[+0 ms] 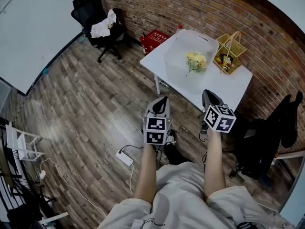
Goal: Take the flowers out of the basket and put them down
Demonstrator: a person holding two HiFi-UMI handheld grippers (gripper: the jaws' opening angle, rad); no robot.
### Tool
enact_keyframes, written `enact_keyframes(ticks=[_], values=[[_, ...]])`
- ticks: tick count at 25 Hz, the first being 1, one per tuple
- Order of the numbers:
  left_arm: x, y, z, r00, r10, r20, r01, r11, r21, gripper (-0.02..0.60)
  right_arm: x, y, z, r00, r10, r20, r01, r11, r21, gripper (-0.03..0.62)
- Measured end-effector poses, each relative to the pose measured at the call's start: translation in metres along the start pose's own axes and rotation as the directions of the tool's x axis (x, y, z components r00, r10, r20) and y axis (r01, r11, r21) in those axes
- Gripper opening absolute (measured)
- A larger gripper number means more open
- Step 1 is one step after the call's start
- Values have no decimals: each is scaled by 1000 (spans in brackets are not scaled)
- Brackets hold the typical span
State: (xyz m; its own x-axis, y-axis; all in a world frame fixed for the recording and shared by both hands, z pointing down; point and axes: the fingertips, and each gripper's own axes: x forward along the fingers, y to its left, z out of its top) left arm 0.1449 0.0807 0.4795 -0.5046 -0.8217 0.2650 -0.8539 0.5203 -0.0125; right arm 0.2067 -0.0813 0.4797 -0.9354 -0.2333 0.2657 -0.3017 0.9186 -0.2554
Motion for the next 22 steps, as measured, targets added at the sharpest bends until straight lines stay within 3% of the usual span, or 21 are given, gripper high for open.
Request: enact_keyframes(ticks=[13,18,22], values=[[63,43,14,999,-32,-33,32,999,5,25,66,-9,21,1000,-22,-11,22,1000,2,18],[96,40,27,997,-61,-49,65,994,93,25,86,-31,44,999,-38,10,38,999,23,18],[118,53,40,996,-75,-49,79,993,92,25,107,-35,57,999,-46,17,46,998,33,18]])
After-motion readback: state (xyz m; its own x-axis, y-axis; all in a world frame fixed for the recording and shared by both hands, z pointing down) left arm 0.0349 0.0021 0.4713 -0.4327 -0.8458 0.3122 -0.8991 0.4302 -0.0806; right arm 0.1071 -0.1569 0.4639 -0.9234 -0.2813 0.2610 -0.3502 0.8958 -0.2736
